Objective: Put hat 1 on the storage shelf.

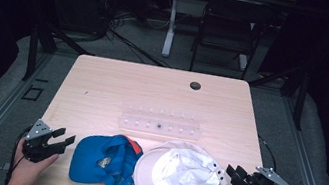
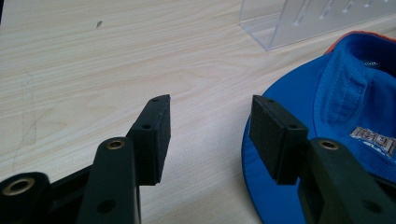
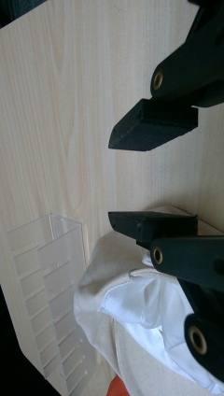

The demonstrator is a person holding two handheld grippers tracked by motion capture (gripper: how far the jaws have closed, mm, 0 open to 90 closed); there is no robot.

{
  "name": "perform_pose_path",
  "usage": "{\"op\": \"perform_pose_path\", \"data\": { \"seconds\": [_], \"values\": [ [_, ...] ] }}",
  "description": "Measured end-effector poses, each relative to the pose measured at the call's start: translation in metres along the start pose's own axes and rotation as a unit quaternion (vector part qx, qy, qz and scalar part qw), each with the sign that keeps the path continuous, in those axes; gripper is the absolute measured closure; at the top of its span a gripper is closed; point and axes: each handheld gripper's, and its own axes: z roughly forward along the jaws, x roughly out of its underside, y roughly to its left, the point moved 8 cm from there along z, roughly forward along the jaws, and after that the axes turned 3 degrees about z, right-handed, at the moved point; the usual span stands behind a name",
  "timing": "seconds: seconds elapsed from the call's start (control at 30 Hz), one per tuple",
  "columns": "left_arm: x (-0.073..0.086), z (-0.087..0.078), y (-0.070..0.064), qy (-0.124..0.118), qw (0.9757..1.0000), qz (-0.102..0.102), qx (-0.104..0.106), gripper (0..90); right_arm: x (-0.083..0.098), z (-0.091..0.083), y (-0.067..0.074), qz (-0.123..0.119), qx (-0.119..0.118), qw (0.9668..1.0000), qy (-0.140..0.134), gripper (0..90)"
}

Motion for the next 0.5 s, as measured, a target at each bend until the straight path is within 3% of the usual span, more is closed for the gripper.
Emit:
{"op": "perform_pose_path", "data": {
  "seconds": [0.5],
  "values": [
    [0.0001,-0.0007,0.0007,0.003,1.0,-0.002,-0.002,49.4,-0.007,0.0013,0.0083,-0.007,-0.012,0.9997,0.022,57.3]
  ]
}}
